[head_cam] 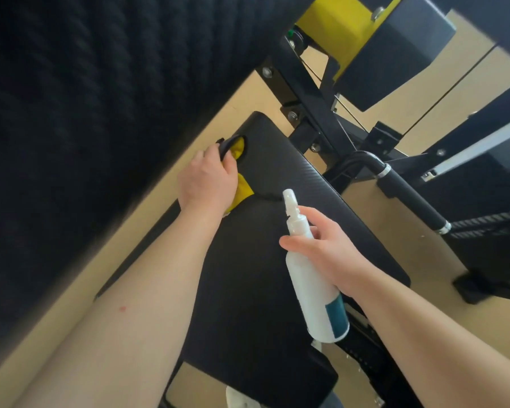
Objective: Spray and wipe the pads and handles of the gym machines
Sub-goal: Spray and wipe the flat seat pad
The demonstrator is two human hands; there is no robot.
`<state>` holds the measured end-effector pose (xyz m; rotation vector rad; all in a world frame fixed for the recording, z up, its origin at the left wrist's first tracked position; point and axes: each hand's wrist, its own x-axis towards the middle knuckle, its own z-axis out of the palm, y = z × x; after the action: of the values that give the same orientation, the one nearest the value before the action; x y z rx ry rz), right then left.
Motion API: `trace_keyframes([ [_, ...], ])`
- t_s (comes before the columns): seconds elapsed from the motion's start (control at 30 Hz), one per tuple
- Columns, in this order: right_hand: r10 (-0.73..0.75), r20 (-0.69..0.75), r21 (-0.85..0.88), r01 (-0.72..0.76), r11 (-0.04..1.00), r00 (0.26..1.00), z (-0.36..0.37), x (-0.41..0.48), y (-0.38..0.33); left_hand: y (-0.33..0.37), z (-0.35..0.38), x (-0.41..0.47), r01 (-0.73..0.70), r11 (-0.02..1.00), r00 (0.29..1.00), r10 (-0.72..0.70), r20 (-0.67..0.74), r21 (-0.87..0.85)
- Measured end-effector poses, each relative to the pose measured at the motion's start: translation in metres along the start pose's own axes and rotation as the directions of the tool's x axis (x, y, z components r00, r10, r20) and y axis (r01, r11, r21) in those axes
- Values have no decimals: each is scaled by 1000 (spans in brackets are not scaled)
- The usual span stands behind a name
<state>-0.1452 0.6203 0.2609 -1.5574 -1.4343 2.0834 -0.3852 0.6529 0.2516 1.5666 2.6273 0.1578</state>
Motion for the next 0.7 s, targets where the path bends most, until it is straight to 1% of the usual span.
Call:
trace_keyframes([
  [0.07,7,66,-59,-3,998,998,12,-3,-4,-21,-2,-15,25,1000,1000,-25,1,9],
  [0.17,-7,70,-79,13,997,998,34,-9,-2,-47,-6,-33,66,998,998,-66,11,25],
  [0.23,-15,56,-59,18,998,998,48,-16,1,-60,-7,-45,74,996,997,-74,7,41],
  [0.43,-18,83,-41,22,999,996,86,-41,12,-110,-15,-89,113,991,994,-113,-1,72],
  [0.6,-16,102,56,11,998,995,113,-59,30,-158,-23,-133,163,985,986,-164,19,50],
  [0.7,-24,109,65,17,998,994,134,-70,38,-181,-29,-157,182,983,983,-183,34,24],
])
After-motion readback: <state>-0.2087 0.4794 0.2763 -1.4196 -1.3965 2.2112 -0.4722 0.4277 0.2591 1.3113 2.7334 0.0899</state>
